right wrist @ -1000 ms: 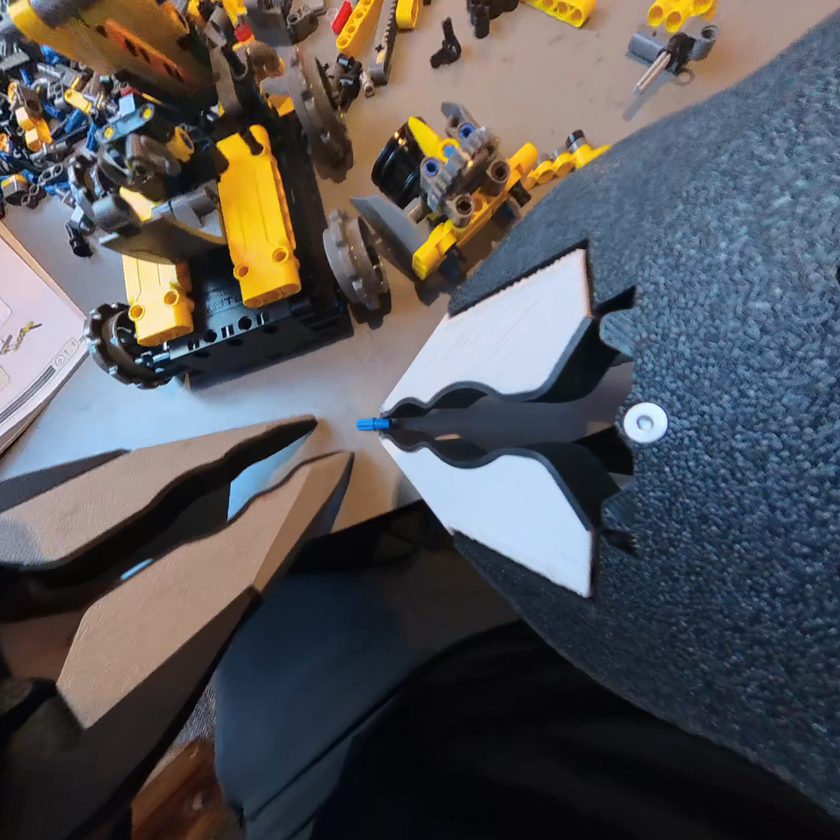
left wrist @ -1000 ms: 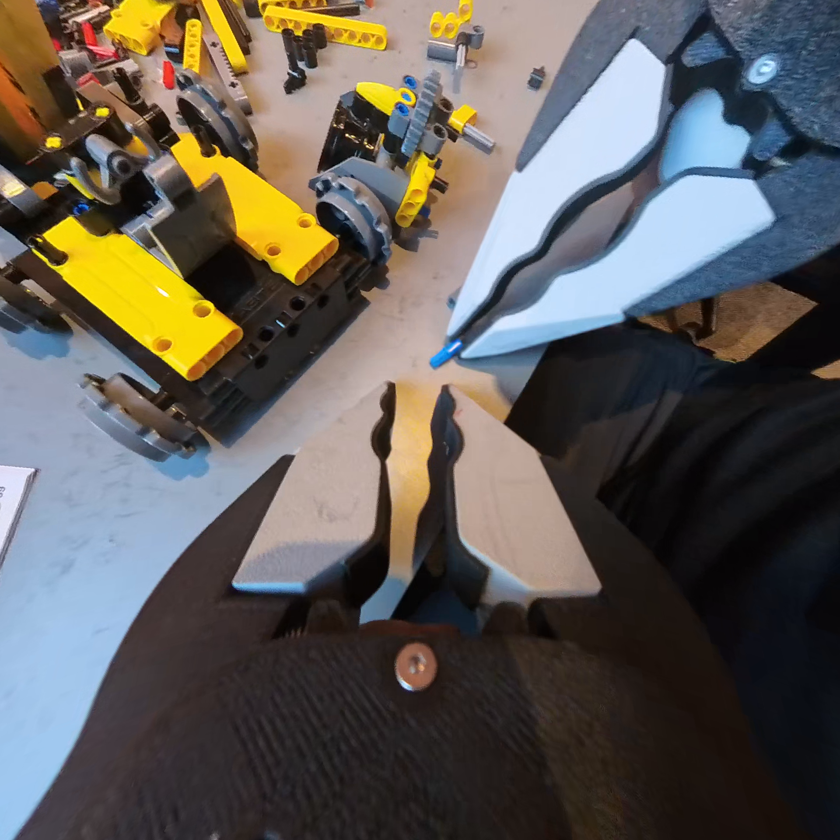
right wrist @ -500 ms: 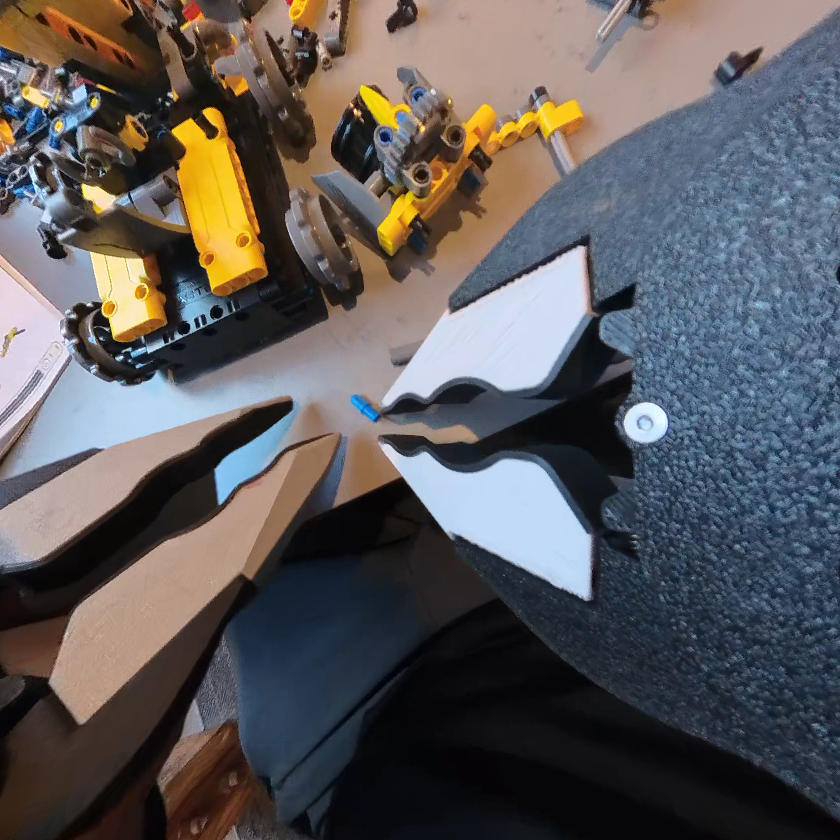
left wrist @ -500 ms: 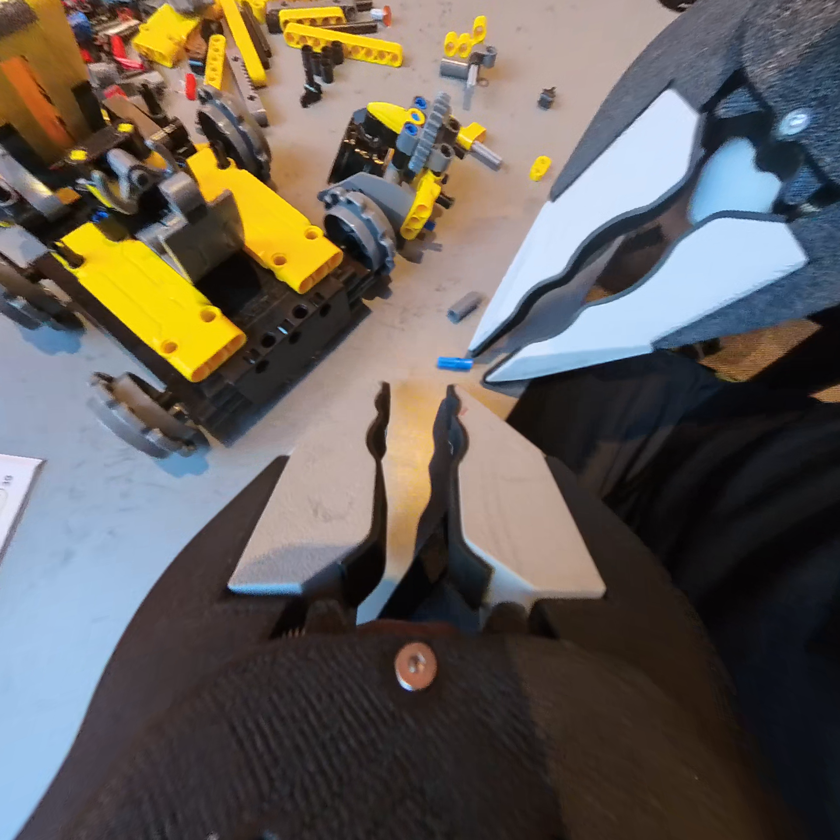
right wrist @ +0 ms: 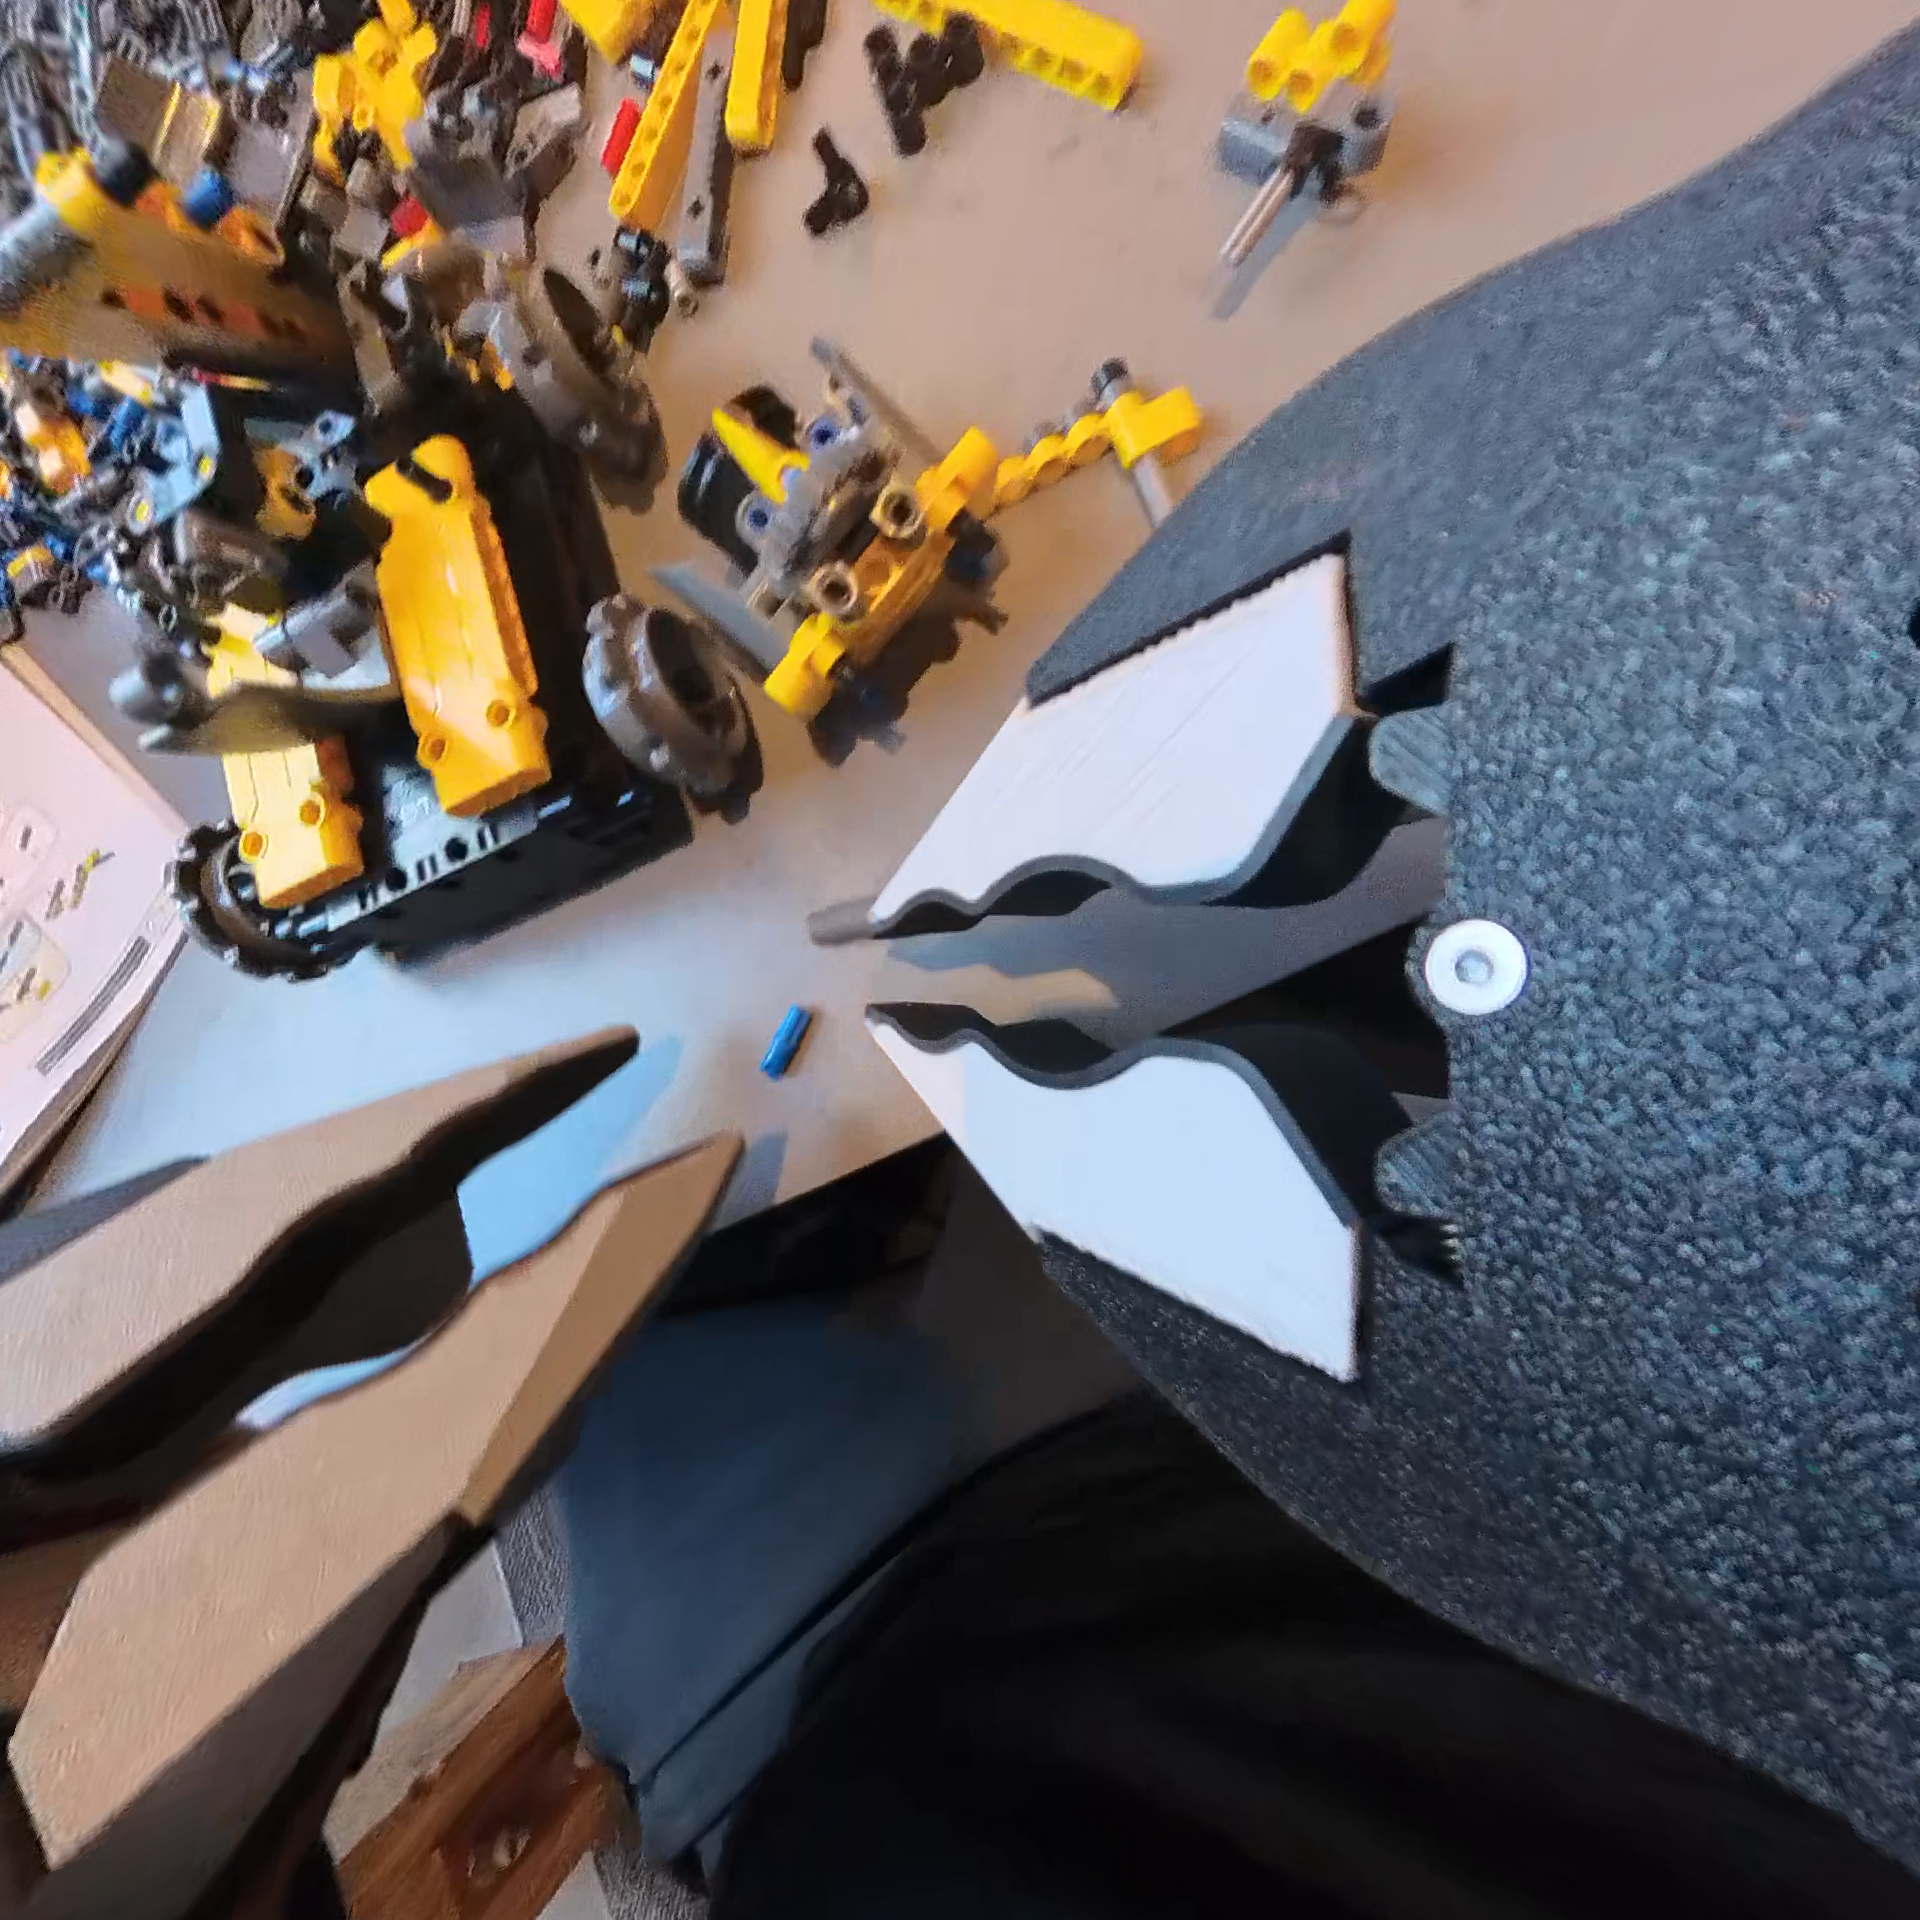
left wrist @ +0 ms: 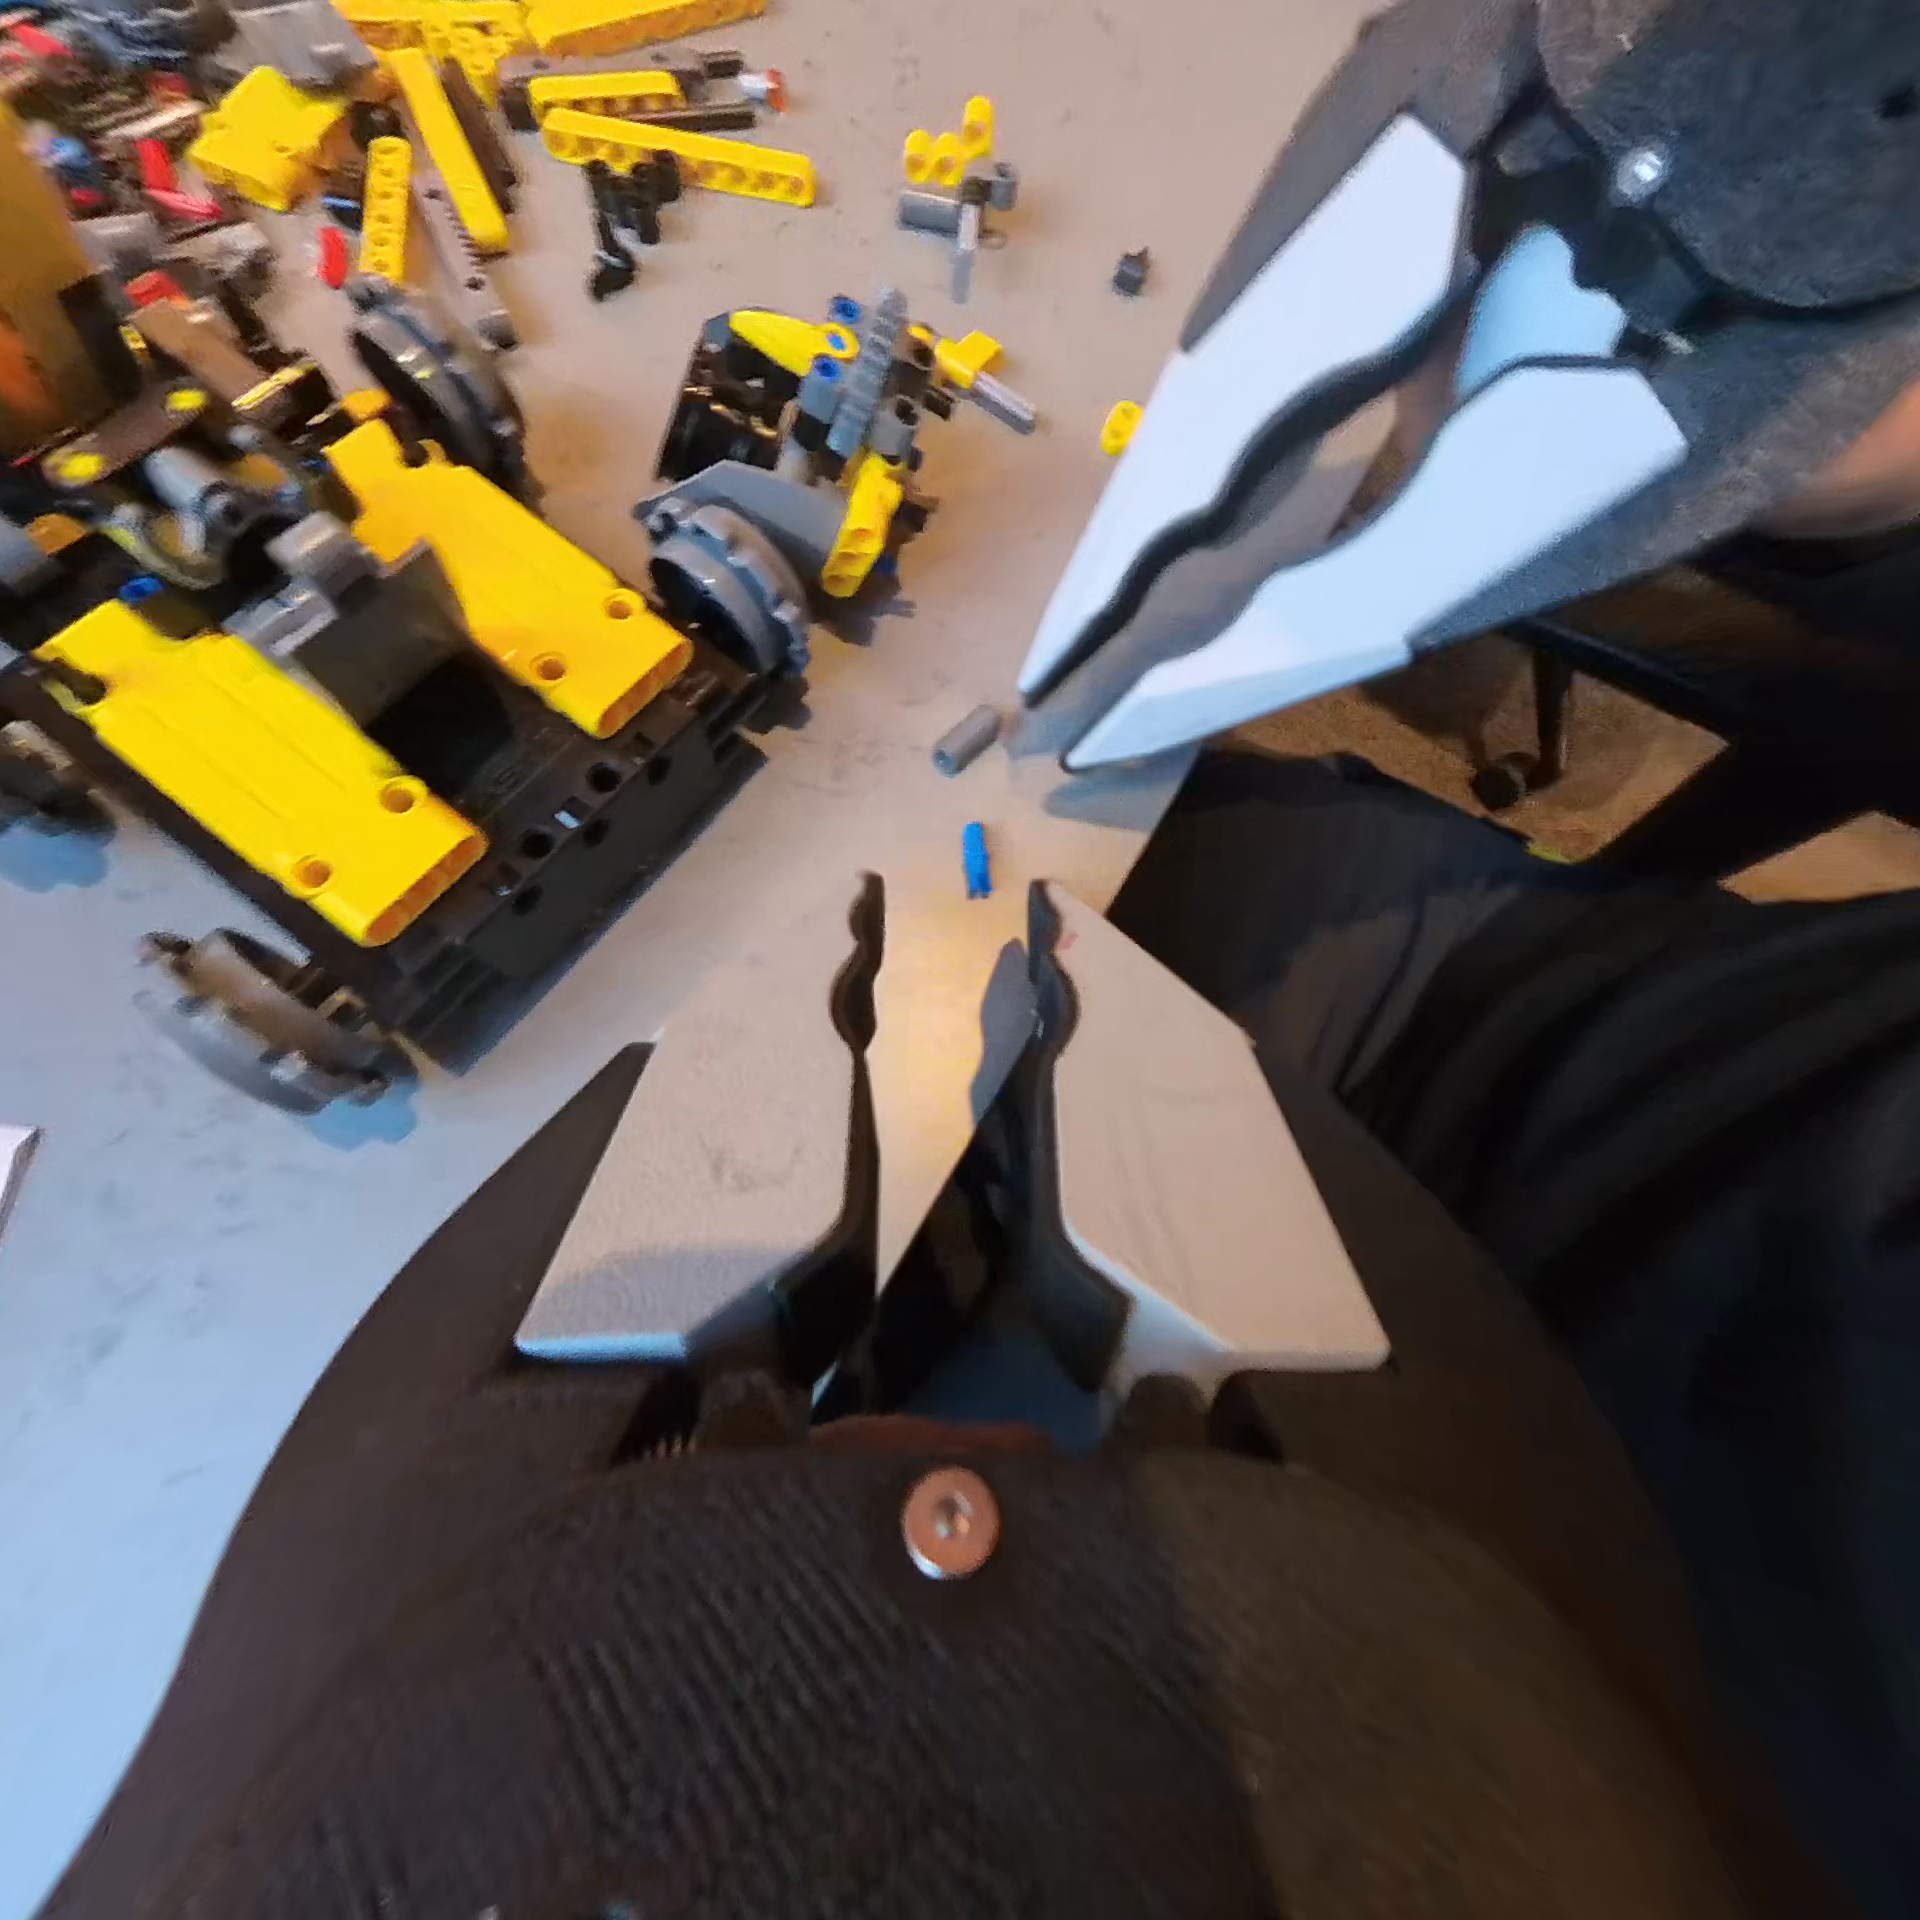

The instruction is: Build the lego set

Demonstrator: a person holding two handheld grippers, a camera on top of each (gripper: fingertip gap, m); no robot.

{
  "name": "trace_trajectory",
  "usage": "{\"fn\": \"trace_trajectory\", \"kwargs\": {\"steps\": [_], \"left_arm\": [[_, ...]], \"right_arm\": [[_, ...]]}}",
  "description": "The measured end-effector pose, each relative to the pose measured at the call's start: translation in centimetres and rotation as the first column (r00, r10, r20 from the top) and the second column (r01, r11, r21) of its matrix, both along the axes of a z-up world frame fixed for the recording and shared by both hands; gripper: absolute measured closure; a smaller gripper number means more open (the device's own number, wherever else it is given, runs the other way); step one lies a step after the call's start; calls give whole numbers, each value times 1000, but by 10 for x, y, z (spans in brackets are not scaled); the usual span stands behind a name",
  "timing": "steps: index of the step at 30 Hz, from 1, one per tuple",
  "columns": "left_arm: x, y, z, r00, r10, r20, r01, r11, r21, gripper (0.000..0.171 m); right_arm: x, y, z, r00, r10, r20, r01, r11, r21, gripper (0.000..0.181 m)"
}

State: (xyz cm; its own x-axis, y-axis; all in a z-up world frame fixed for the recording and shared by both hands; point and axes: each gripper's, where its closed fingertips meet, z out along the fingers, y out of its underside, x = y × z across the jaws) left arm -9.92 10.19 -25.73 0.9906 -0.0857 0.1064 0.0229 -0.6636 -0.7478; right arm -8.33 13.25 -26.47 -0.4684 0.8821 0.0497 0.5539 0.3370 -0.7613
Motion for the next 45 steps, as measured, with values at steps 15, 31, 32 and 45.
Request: {"fn": "trace_trajectory", "kwargs": {"steps": [15, 31, 32, 45], "left_arm": [[-1, 11, -20, 990, -95, -105, 87, 993, -80, 167], [7, 7, -19, 888, -383, -255, 389, 921, -25, 169], [7, 7, -19, 891, -385, -240, 391, 920, -26, 168], [14, 4, -18, 897, -422, 132, 431, 901, -51, 168]], "right_arm": [[-7, -2, -13, 980, 173, 103, -169, 985, -43, 175], [2, -13, -13, 942, 318, 106, -313, 948, -54, 175], [2, -13, -12, 942, 320, 104, -316, 947, -51, 175], [3, -16, -12, 927, 357, 112, -350, 934, -72, 175]]}}
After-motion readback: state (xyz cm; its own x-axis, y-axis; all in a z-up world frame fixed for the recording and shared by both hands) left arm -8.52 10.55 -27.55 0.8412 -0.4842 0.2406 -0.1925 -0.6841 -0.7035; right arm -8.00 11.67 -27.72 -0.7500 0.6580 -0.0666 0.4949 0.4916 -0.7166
